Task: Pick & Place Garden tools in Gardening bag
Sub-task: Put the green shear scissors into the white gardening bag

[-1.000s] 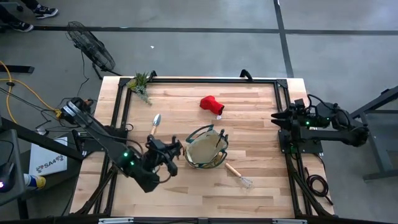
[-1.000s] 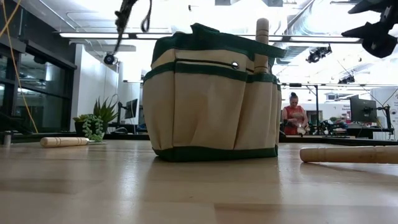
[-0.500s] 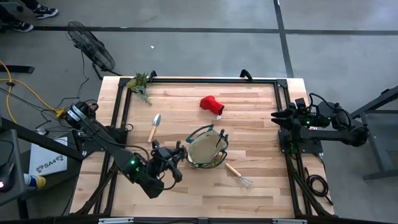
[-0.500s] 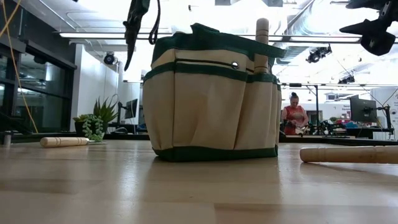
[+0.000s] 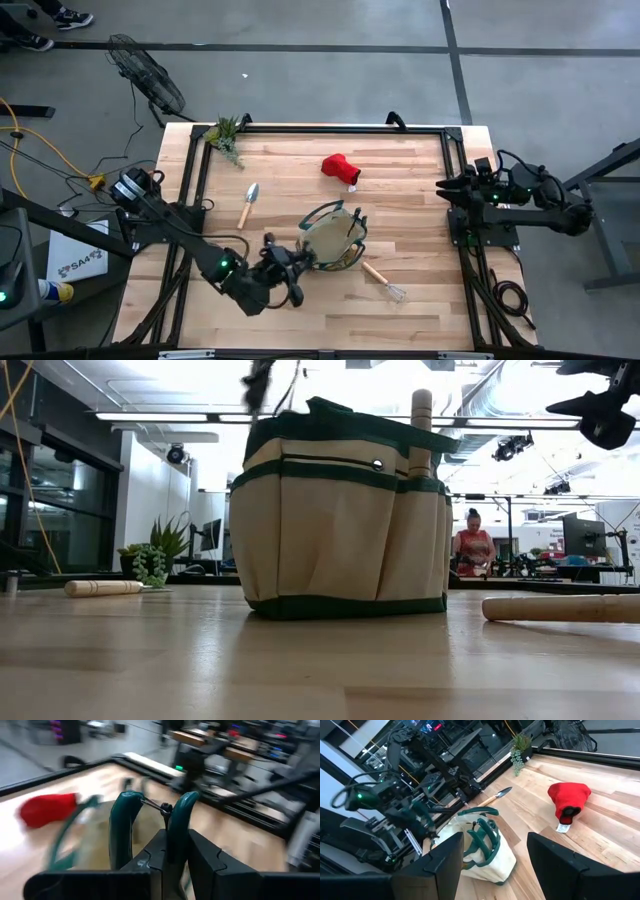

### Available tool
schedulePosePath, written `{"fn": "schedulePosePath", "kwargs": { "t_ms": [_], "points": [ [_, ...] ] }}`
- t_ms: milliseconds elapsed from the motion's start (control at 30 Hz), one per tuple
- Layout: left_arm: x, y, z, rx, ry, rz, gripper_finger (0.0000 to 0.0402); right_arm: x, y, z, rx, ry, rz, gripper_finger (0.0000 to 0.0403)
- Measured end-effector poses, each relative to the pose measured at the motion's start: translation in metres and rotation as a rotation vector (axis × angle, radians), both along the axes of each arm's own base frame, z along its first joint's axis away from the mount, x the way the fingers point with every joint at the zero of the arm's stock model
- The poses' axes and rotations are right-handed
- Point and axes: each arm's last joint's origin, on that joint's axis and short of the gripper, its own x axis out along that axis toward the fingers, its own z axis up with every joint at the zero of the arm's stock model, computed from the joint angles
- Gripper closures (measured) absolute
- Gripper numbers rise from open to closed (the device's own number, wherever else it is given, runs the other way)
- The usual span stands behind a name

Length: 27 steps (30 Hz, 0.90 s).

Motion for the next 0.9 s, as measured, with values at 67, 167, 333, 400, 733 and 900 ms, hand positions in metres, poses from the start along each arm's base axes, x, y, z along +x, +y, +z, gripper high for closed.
{"fn": "schedulePosePath", "kwargs": {
  "t_ms": [67,167,333,400,733,900],
  "points": [
    [0.009,0.001,0.006,0.011,-0.030,-0.066,0.0358,0.000,0.000,0.000,-0.003,0.000,0.001,0.0192],
    [0.017,0.003,0.020,0.075,-0.096,-0.139,0.0358,0.000,0.000,0.000,-0.004,0.001,0.001,0.0192],
    [0.014,0.000,0.035,0.202,-0.131,-0.177,0.0358,0.000,0.000,0.000,-0.003,0.004,0.008,0.0192],
    [0.008,-0.006,0.036,0.210,-0.128,-0.163,0.0358,0.000,0.000,0.000,-0.003,0.004,0.010,0.0192],
    [-0.041,-0.040,0.001,0.200,-0.093,0.007,0.0358,0.000,0.001,0.000,0.005,0.003,0.021,0.0192],
    [-0.043,-0.028,-0.026,0.174,-0.088,0.056,0.0358,0.000,0.001,0.000,0.006,0.003,0.021,0.0192]
  ]
}}
